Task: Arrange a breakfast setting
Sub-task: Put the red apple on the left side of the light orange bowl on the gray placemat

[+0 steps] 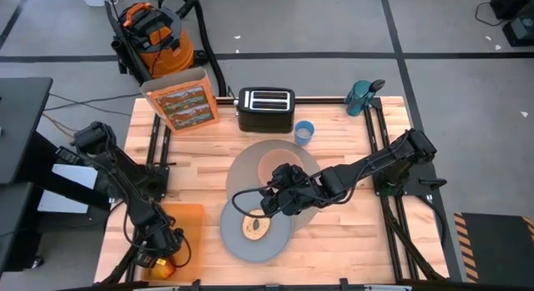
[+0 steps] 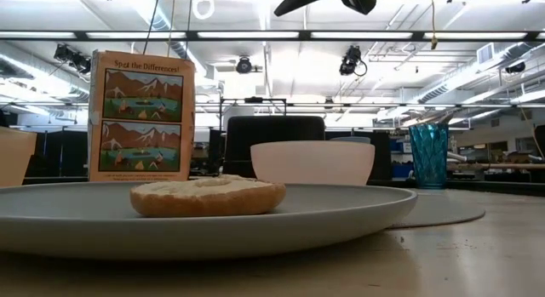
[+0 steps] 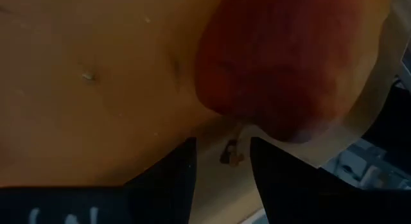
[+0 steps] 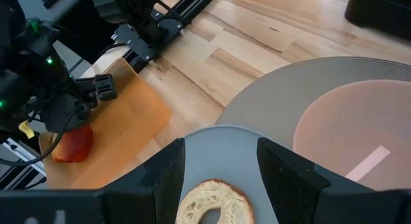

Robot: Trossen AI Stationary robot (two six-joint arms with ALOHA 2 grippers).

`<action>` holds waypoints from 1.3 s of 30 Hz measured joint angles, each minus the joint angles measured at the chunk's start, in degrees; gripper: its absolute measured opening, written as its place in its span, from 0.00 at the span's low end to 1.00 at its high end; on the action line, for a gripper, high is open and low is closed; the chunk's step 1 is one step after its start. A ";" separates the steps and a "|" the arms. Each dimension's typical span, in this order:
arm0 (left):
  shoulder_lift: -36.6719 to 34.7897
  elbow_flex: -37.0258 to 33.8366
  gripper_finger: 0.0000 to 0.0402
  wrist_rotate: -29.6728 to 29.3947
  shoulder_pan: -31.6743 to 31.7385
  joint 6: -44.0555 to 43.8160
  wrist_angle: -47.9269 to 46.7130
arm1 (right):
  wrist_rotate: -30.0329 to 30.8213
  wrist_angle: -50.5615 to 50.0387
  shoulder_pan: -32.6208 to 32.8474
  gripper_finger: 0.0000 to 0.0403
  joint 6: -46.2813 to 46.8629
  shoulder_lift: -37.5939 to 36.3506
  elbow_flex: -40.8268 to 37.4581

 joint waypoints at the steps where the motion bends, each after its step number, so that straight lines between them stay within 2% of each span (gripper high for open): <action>1: -0.02 0.00 0.38 0.84 0.02 -0.12 -0.02 | -0.06 -0.01 0.00 0.50 -0.01 0.00 0.00; 7: 0.45 0.00 0.38 1.48 -0.07 -0.15 1.28 | -0.34 0.01 0.00 0.50 -0.39 0.00 0.00; 11: 2.77 0.02 0.33 2.79 -0.35 -0.07 3.33 | -0.44 0.01 0.10 0.50 -0.40 0.00 -0.02; 17: 4.46 0.02 0.24 3.69 -0.37 -1.21 4.24 | -0.60 0.01 0.51 0.50 -0.41 0.00 -0.02; 23: 4.19 0.02 0.05 4.05 -0.26 -2.33 4.24 | -0.84 -0.02 0.50 0.50 -0.44 0.00 -0.02; 28: 1.19 1.86 0.05 3.95 1.10 -5.93 2.61 | -0.94 -0.02 0.50 0.50 -0.42 0.00 -0.02; 34: -3.84 8.27 0.05 1.61 5.15 -5.13 -10.03 | -0.98 0.50 0.50 0.50 -2.80 0.00 -0.02; 39: -7.02 15.20 0.05 -2.43 10.58 -2.75 -29.21 | -1.00 0.59 0.38 0.50 -3.69 0.00 -0.02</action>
